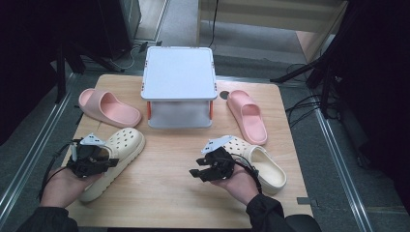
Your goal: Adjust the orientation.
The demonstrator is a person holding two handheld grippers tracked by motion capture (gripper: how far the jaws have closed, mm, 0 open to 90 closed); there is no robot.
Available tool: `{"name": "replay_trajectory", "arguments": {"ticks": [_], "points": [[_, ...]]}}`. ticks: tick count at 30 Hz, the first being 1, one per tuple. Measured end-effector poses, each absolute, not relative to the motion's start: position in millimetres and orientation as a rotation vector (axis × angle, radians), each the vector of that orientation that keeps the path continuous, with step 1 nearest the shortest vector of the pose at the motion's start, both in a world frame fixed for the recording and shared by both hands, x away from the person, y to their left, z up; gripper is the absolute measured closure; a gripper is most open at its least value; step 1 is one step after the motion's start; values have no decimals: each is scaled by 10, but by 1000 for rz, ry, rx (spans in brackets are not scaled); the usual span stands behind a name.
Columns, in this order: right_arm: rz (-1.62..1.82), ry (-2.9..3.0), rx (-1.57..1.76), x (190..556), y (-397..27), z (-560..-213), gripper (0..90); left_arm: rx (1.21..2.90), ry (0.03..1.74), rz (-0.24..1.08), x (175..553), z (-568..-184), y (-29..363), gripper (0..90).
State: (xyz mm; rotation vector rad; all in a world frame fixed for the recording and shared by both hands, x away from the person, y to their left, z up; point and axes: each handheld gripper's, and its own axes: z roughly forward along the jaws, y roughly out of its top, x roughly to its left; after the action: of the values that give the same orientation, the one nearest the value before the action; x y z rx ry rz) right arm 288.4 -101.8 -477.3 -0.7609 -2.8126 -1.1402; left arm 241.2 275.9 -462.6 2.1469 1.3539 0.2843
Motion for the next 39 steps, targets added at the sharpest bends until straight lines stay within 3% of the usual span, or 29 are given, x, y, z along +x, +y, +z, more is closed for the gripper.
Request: {"name": "replay_trajectory", "arguments": {"ticks": [10,27,39], "points": [[-1186,-2805,-742,2864,-1042,-4740,518,2176,1236,238,2359,-4463,2491,777],[-1272,-2804,-768,2819,-1127,-4696,521,2241,1136,152,2639,-4571,1648,775],[-1295,-2806,-828,2819,-1139,-4732,558,2272,1077,125,2704,-4681,1342,766]]}}
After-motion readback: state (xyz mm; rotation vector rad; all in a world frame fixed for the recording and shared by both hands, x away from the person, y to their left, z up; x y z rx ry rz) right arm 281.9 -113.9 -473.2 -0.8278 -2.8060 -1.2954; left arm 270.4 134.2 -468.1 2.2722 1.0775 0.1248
